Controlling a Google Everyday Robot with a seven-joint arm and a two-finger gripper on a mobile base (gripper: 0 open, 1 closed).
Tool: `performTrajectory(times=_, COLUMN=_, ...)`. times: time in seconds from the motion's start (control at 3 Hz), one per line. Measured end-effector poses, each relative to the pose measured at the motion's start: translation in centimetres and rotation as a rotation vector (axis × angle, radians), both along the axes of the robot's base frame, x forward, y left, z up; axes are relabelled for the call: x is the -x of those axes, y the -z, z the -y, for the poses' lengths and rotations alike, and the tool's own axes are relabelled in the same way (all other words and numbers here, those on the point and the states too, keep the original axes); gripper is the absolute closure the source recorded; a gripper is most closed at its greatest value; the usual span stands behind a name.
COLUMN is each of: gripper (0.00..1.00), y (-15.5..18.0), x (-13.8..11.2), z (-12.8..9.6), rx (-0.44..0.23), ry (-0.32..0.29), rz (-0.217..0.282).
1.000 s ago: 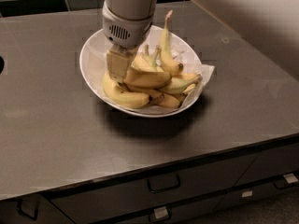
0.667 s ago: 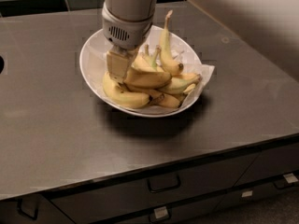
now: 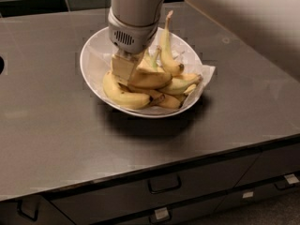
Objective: Pick banana from white bowl
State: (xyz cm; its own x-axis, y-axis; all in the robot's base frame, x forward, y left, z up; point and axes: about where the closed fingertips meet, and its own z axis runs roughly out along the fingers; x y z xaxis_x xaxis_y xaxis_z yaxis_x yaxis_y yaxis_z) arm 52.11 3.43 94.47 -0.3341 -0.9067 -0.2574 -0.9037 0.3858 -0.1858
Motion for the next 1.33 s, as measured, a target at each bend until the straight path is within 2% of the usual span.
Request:
performTrajectory(times=0.67, gripper=0.46, y=1.14, x=-0.65, z=1.0, rx=-0.016, ry=0.037, rz=-0.002)
performTrajectory(times=1.0, gripper=0.65, y=1.14, x=-0.65, z=1.0, rx=-0.016, ry=0.037, rz=-0.002)
performTrajectory(times=1.33, gripper=0.88, y=1.13, x=-0.65, z=1.0, rx=-0.016, ry=0.037, rz=-0.002)
